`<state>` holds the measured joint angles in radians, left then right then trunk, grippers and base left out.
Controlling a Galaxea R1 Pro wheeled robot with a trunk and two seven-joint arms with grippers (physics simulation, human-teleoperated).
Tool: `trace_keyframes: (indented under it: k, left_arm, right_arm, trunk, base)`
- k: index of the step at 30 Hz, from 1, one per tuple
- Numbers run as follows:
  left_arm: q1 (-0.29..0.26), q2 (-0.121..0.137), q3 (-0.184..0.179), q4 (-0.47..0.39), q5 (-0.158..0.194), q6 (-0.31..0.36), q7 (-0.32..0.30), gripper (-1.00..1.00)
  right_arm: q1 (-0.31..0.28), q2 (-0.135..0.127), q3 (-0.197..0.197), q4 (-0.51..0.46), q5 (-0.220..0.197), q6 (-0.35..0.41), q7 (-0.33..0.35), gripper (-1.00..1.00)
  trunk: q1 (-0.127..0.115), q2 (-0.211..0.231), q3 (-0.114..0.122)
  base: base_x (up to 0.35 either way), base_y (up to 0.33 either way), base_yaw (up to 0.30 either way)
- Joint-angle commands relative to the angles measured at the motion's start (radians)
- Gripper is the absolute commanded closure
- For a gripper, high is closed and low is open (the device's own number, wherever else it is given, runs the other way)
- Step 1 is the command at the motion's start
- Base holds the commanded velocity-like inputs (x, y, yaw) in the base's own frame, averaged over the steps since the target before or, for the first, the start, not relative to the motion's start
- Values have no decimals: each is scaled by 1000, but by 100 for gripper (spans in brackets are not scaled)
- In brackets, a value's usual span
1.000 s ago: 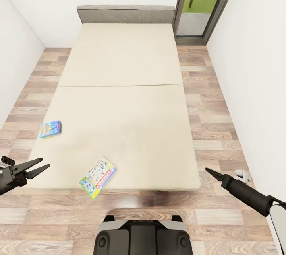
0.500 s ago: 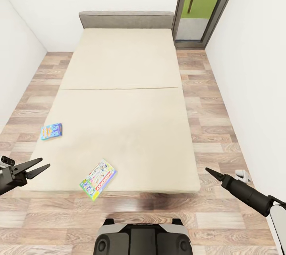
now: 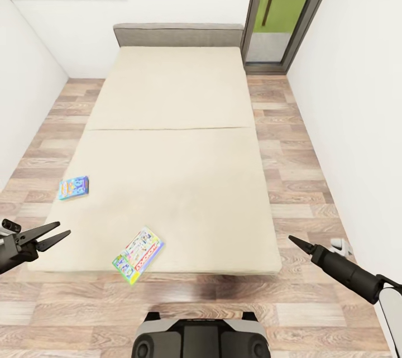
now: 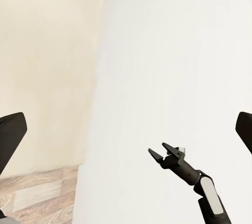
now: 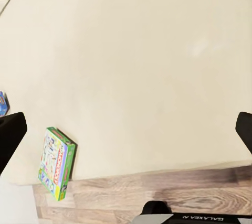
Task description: Put all the toys in the child's room - the three board games (two on the bed and one on the table), the two jigsaw puzzles on the table, and the tennis ball on the table - inside the toy box on the table in the child's room.
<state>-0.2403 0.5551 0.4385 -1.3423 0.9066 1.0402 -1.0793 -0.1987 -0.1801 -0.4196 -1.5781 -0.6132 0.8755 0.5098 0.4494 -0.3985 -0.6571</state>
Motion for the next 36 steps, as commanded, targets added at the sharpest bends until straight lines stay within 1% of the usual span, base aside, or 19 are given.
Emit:
trace_keyframes:
  k: [1,36]
  left_arm:
    - [0,0,0,0,-1,4,-1,-100]
    - [0,-1,-6,0,0,2,9,-100]
  right_arm:
    - [-1,0,-2,0,1,6,4,-100]
    - [-1,1,-3,0,0,3,2,-100]
  trunk:
    - [1,-1,1]
    - [1,-1,58]
  base:
    - [0,0,0]
    - [0,0,0]
